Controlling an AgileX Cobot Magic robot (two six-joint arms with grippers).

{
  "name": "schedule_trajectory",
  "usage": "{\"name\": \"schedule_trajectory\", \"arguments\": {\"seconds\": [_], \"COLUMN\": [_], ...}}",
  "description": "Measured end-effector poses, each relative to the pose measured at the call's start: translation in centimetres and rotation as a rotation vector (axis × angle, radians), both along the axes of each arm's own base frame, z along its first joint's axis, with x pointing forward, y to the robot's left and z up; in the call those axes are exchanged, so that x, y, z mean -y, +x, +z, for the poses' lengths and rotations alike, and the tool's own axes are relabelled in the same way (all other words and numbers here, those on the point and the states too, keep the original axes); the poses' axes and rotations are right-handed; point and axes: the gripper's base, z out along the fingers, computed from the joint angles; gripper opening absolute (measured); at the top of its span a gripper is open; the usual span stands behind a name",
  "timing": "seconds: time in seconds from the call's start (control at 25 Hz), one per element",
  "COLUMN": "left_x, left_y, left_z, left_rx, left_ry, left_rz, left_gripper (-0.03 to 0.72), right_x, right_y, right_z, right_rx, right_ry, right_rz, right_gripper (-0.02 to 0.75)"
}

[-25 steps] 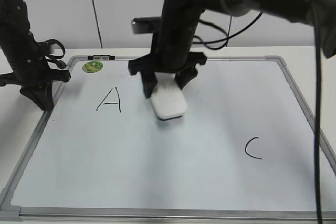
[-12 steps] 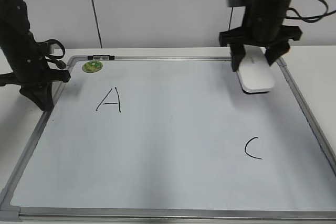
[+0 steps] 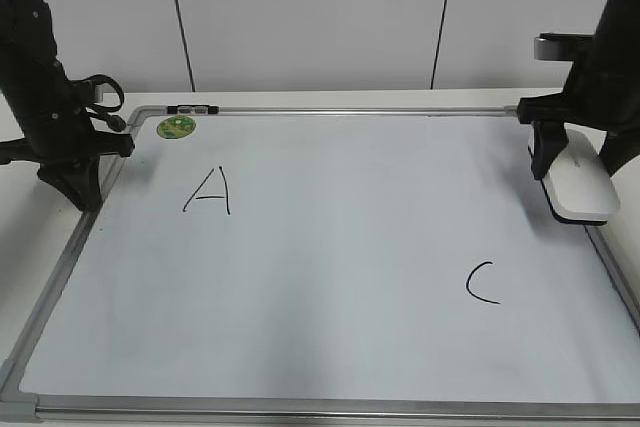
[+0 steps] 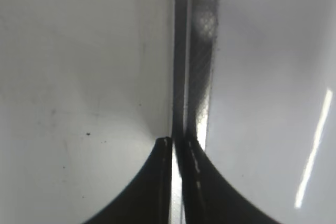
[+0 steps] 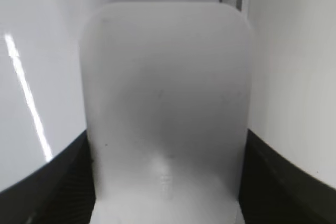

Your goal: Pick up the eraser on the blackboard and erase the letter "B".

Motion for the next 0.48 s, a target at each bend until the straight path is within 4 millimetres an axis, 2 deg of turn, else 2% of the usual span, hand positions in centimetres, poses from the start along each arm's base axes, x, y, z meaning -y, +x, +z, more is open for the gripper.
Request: {"name": "schedule_trajectory", "arguments": {"seconds": [0.16, 0.24, 0.36, 0.48], "left_x": [0.0, 0.0, 0.0, 0.0], "left_y": [0.0, 0.0, 0.0, 0.0], "left_z": [0.0, 0.0, 0.0, 0.0], "left_rx": [0.000, 0.000, 0.000, 0.000], "left_ry": [0.000, 0.000, 0.000, 0.000], "left_rz": [0.000, 0.000, 0.000, 0.000], "left_gripper": [0.018, 0.018, 0.018, 0.018], "right_x": [2.0, 2.6, 2.7, 2.7], "right_y": [0.1, 0.2, 0.5, 0.5], "right_z": [-0.1, -0.9, -2.3, -2.6], "right_rx": [0.002, -0.015, -0.045, -0.052], "right_ry": [0.054, 0.061, 0.064, 0.068], "right_rz": [-0.012, -0.012, 0.000, 0.008], "right_gripper": [0.517, 0.517, 0.517, 0.517]}}
